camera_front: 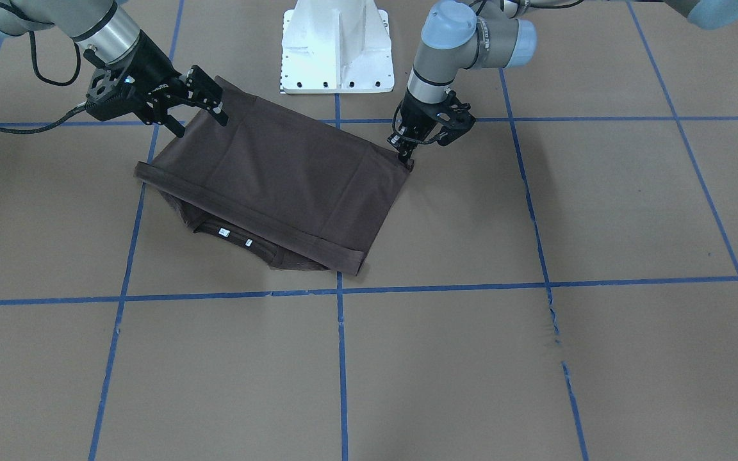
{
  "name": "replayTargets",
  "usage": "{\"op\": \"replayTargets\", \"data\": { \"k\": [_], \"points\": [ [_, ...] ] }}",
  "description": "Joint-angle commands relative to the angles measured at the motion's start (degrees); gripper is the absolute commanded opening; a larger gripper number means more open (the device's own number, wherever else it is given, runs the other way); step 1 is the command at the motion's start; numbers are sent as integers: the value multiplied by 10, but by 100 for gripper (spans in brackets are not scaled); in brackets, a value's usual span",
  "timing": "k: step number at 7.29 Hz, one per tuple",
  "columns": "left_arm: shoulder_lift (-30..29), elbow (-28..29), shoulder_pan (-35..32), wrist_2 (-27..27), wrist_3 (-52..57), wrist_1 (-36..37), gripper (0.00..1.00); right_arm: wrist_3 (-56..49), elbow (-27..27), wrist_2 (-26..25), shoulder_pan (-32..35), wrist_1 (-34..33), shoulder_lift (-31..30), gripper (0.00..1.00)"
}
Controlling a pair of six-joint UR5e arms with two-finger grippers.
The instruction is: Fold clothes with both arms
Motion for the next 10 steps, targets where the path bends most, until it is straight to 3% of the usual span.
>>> {"op": "replayTargets", "data": {
  "k": [1,2,5,6,9,10],
  "points": [
    [-2,6,-55,1,59,12,0,0,1,3,2,0,-1,100],
    [-8,31,-90,3,103,11,0,0,3,-1,2,0,-2,100],
    [-147,218,-205,5,243,-9,0,1,4,-2,3,0,0,100],
    [-177,264,-231,5,295,-44,0,1,4,-3,3,0,0,100],
    [-298,498,-236,21,338,-230,0,0,1,-3,2,0,1,100],
    [-299,505,-236,22,352,-255,0,0,-1,-6,1,0,2,100]
  ]
}}
